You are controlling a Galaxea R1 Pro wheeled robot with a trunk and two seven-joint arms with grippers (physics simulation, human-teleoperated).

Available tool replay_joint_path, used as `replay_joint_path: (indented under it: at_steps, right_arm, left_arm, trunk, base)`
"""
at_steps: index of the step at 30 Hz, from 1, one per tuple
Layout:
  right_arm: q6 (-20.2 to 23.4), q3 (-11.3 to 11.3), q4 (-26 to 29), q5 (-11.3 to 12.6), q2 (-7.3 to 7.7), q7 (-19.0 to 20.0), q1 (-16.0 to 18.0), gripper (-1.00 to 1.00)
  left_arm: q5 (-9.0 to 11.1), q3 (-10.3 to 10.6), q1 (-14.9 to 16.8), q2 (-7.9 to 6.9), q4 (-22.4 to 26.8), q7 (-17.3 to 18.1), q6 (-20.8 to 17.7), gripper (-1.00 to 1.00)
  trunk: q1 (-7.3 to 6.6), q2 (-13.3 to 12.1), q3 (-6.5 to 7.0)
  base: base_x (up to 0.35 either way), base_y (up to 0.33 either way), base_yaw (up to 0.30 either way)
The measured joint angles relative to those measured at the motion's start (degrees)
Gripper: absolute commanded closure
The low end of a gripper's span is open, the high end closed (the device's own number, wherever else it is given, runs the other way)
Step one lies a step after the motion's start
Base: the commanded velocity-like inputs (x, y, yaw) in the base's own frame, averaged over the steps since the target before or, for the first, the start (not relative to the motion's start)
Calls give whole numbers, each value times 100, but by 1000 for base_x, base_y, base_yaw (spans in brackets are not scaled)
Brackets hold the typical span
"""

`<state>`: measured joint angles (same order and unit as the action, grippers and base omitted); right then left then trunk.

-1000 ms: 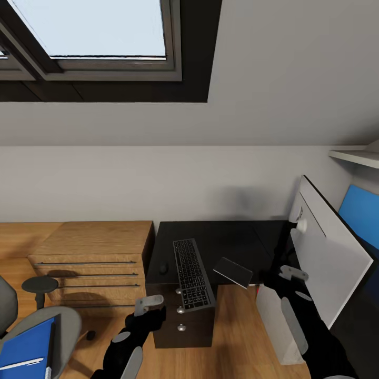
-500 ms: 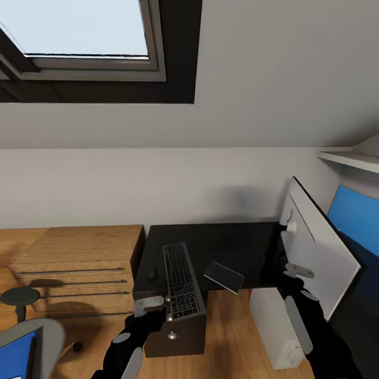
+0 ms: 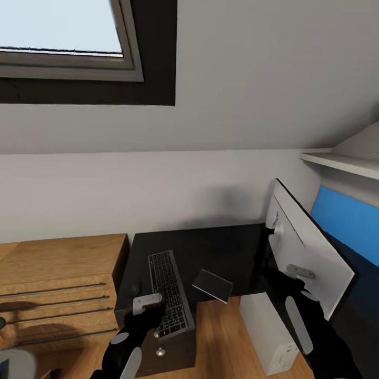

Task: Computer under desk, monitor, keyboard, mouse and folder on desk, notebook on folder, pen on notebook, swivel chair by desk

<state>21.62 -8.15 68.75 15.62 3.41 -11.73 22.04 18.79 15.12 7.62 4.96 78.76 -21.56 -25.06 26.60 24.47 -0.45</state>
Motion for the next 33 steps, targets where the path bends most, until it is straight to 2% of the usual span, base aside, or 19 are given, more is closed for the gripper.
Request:
replay_joint_path:
  at_steps: [13, 23, 29, 33]
  right_arm:
    - [-21, 1, -110, 6, -21, 6, 0, -100]
    - [-1465, 73, -1039, 10, -26, 7, 1, -100]
    - [-1924, 87, -1506, 10, -26, 11, 1, -100]
    - [-2067, 91, -1619, 4, -31, 13, 1, -100]
  left_arm:
    - [-2, -2, 0, 7, 6, -66, 4, -100]
    - [10, 8, 0, 9, 310, -61, 5, -100]
    - [11, 8, 0, 13, 349, -60, 5, -100]
    - [11, 9, 0, 9, 352, -58, 5, -100]
  trunk:
    - [3, -1, 1]
    - [3, -1, 1]
    - [3, -1, 1]
    - [3, -1, 1]
  base:
    - [14, 0, -55]
    - [0, 0, -260]
    - [0, 0, -269]
    - [0, 0, -228]
